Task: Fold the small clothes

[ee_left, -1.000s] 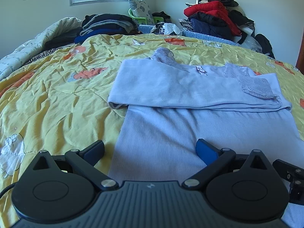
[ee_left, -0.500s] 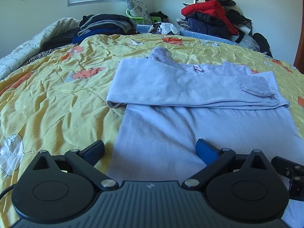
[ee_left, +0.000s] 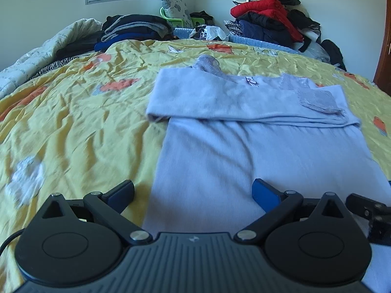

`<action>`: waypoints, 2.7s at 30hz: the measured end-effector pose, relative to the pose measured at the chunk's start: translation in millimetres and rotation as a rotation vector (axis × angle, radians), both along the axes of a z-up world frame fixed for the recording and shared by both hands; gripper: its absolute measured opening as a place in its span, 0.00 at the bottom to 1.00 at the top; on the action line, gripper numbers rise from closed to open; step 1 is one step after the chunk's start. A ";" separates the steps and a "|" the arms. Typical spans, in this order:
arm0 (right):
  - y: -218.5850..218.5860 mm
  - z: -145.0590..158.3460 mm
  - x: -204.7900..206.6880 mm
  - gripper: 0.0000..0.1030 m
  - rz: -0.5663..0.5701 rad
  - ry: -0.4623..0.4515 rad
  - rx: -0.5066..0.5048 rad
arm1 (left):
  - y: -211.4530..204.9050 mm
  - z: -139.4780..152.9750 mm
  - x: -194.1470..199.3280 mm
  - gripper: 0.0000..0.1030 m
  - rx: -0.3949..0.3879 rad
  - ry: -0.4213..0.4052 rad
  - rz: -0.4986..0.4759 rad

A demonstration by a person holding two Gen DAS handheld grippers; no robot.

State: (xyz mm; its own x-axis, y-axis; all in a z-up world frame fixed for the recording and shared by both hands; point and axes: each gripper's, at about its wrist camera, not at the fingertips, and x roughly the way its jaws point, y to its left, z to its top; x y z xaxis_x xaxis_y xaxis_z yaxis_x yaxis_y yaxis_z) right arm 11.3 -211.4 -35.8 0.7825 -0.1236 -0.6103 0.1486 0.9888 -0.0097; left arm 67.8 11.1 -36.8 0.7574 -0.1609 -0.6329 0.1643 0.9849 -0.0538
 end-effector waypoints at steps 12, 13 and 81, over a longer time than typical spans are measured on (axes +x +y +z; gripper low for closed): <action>2.3 0.4 -38.8 1.00 0.037 0.022 0.005 | 40.2 17.4 -54.8 1.00 -0.019 0.024 -0.096; 1.9 0.6 -40.9 0.99 0.036 0.022 0.009 | 43.2 18.1 -58.5 1.00 -0.023 0.028 -0.107; -94.9 6.9 -185.5 0.06 0.271 0.130 0.659 | 109.8 16.3 -129.5 0.03 -0.162 0.261 -0.312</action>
State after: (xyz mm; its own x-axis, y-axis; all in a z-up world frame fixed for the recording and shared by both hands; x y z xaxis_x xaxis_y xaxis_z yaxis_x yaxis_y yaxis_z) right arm -174.3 -306.4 -28.9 0.6495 0.4901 -0.5813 -0.0643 0.7972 0.6003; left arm -61.7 121.0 -20.5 0.4751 -0.4696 -0.7442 0.4129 0.8658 -0.2828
